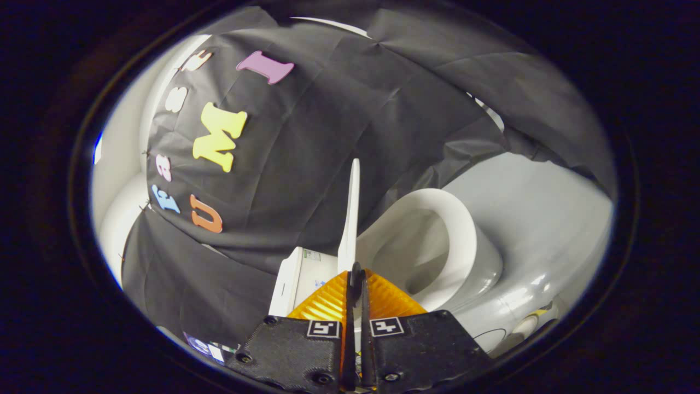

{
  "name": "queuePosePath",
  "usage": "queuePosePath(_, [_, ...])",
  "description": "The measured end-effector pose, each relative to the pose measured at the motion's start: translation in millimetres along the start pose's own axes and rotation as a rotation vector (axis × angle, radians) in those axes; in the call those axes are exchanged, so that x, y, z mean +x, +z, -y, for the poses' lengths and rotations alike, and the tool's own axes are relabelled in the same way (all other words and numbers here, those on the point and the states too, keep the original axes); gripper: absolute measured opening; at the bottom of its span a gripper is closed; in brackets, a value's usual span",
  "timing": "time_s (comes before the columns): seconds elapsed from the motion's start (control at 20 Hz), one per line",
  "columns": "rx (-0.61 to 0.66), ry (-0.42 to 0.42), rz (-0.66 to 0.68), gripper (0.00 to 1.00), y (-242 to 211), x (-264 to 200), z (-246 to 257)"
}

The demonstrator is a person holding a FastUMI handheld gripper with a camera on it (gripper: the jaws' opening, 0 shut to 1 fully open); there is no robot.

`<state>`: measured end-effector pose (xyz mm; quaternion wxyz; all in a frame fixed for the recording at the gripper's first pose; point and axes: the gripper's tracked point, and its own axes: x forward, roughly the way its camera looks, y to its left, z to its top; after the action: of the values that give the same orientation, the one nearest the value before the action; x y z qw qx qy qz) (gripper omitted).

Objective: Open the toilet lid.

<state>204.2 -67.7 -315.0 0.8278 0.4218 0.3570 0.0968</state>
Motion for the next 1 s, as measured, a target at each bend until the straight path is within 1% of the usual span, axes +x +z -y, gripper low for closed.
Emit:
queuePosePath(0.35, [-0.072,-0.004,-0.003,0.08,-1.3,1.3,-39.8])
queuePosePath(0.55, [-0.103,-0.016,-0.003,0.08,-3.0,2.3,-53.9])
queuePosePath(1.0, [-0.179,0.002,-0.007,0.08,-10.8,6.5,-99.6])
